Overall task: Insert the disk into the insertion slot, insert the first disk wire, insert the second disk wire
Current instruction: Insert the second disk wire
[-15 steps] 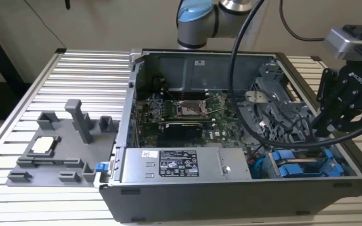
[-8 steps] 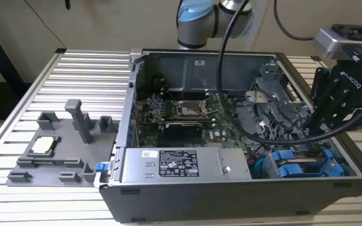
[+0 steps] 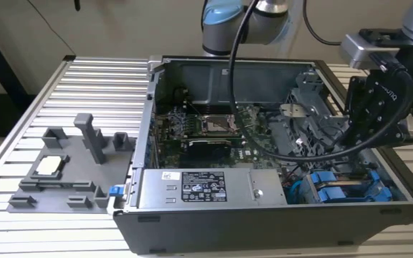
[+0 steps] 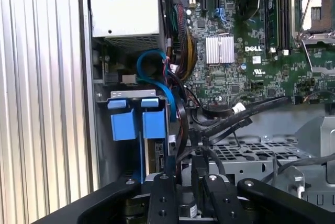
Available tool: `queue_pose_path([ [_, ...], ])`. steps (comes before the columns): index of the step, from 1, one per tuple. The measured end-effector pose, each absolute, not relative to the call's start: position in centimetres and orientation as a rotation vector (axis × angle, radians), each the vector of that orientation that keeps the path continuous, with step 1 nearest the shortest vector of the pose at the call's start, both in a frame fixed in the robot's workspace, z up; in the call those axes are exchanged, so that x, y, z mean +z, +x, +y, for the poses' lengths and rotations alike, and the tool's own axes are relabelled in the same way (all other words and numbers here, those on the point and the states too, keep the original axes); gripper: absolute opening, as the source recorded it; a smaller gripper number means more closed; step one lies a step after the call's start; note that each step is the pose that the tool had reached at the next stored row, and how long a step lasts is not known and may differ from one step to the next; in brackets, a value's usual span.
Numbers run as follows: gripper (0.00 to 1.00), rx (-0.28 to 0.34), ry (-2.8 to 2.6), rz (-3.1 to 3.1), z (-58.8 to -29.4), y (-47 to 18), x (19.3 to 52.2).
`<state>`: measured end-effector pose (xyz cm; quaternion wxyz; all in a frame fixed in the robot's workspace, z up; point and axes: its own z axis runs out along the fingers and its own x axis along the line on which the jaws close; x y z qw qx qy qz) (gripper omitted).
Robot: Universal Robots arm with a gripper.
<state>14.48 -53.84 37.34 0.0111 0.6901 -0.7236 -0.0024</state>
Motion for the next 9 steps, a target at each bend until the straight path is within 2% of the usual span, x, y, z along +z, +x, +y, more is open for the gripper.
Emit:
queue_pose_path([
  [9, 0.27, 0.001, 2.205, -2.219, -53.79, 13.66, 37.12],
])
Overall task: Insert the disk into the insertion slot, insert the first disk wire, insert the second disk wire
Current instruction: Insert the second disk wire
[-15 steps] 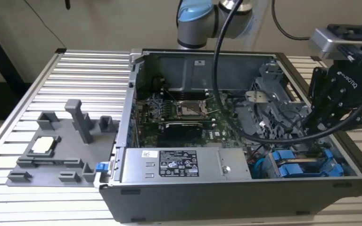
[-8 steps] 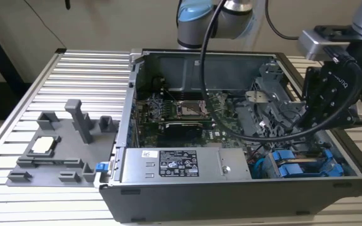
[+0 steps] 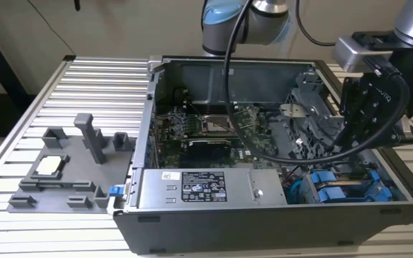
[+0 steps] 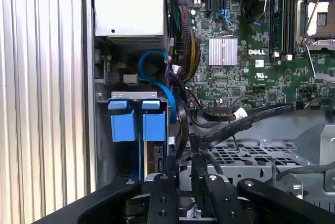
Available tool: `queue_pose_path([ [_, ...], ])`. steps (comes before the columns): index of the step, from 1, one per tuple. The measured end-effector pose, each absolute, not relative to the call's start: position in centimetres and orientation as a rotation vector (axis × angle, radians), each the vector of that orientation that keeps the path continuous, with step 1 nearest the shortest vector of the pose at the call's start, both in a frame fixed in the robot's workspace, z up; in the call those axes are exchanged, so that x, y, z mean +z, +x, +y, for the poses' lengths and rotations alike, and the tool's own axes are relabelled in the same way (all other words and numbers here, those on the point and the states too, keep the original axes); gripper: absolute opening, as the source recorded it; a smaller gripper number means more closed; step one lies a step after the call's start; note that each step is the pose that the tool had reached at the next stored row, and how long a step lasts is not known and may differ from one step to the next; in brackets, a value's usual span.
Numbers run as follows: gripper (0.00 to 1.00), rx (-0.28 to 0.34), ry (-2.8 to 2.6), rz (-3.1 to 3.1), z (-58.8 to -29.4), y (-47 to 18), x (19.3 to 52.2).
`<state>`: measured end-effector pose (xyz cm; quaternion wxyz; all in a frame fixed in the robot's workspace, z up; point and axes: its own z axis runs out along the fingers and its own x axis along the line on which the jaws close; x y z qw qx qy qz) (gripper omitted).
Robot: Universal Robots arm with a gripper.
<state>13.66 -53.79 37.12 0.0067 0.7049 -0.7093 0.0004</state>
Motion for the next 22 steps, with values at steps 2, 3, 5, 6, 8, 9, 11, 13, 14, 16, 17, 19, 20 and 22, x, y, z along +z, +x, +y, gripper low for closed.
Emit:
queue_pose_path([
  [2, 0.27, 0.002, 2.213, -2.211, -53.8, 13.4, 37.1],
  [3, 0.27, 0.001, 2.221, -2.204, -53.8, 13.3, 37.0],
  [5, 0.27, -0.003, 2.246, -2.182, -53.8, 13.3, 37.0],
  [6, 0.27, -0.008, 2.26, -2.172, -53.8, 13.2, 36.9],
  [8, 0.27, -0.021, 2.29, -2.154, -53.8, 13.2, 36.8],
  [9, 0.27, -0.029, 2.302, -2.149, -53.8, 13.1, 36.8],
  [11, 0.27, -0.045, 2.319, -2.148, -53.8, 12.9, 36.7],
  [13, 0.27, -0.051, 2.329, -2.152, -53.8, 12.6, 36.7],
  [14, 0.27, -0.053, 2.335, -2.157, -53.8, 12.4, 36.7],
  [16, 0.27, -0.056, 2.345, -2.164, -53.9, 12.0, 36.7],
  [17, 0.27, -0.056, 2.348, -2.166, -54.0, 11.9, 36.6],
  [19, 0.27, -0.056, 2.355, -2.169, -54.1, 11.6, 36.5],
  [20, 0.27, -0.055, 2.356, -2.169, -54.1, 11.5, 36.4],
  [22, 0.27, -0.051, 2.359, -2.17, -54.2, 11.3, 36.3],
])
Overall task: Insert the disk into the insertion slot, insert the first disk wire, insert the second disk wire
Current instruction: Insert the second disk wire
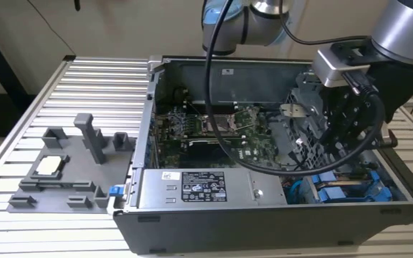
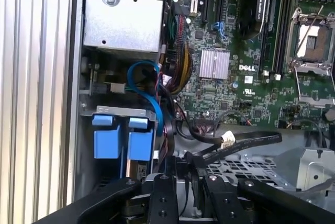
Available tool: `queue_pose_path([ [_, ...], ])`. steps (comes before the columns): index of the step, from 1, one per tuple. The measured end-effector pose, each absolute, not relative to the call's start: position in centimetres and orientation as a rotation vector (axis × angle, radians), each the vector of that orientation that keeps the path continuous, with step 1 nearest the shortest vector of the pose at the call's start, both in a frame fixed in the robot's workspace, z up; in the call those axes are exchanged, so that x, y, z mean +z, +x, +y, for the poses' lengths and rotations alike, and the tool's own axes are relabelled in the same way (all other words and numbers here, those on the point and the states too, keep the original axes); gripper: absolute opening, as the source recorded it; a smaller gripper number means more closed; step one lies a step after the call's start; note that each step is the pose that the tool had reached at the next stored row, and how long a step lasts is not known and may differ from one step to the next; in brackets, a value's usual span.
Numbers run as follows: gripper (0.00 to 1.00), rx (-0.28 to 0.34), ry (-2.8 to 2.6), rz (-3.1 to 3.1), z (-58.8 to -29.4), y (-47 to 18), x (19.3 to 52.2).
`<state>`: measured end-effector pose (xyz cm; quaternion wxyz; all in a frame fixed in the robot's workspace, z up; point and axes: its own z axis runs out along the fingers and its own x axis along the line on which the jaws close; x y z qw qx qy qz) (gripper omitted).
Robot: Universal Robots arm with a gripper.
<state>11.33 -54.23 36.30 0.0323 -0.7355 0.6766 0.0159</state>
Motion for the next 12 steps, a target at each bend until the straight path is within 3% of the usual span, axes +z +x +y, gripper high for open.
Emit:
queue_pose_path([
  [12, 0.27, 0.027, -2.259, 2.046, -54.25, 10.34, 35.81],
])
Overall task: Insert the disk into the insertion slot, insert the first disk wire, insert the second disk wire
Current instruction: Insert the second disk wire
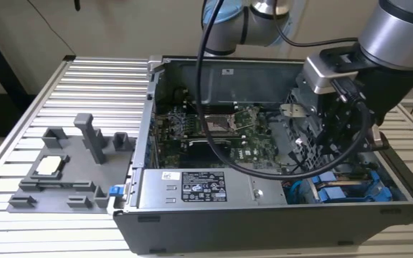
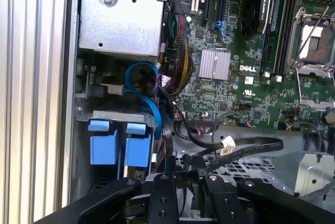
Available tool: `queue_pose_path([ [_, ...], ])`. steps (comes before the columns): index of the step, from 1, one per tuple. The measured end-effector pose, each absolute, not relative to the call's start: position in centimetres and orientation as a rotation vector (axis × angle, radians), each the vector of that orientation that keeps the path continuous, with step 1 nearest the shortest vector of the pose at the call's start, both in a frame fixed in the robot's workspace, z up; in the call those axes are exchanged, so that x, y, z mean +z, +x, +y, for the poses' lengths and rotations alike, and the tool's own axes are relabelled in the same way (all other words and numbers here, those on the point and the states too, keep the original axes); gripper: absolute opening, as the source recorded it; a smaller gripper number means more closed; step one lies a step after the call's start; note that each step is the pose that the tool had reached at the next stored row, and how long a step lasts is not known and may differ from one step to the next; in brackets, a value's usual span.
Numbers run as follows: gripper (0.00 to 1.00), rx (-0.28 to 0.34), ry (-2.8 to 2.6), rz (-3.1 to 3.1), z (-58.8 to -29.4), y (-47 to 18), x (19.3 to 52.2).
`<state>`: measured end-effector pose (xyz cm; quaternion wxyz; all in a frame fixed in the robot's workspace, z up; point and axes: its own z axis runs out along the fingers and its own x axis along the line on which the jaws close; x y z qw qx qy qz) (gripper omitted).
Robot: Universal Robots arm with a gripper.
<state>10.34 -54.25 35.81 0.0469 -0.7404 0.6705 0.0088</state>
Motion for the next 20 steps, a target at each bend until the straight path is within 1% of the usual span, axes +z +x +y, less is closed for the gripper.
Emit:
queue_pose_path([
  [4, 0.27, 0.026, -2.259, 2.044, -54.26, 10.07, 35.8],
  [5, 0.25, 0.026, -2.259, 2.044, -54.26, 10.07, 35.81],
  [7, 0.25, 0.026, -2.259, 2.043, -54.25, 10.07, 35.81],
  [8, 0.18, 0.026, -2.259, 2.044, -54.25, 10.07, 35.81],
  [16, 0.18, 0.026, -2.259, 2.043, -54.25, 10.07, 35.81],
  [18, 0.19, 0.026, -2.259, 2.043, -54.25, 10.06, 35.81],
  [19, 0.26, 0.025, -2.26, 2.042, -54.25, 10.06, 35.8],
  [20, 0.26, 0.023, -2.259, 2.041, -54.25, 10.04, 35.77],
])
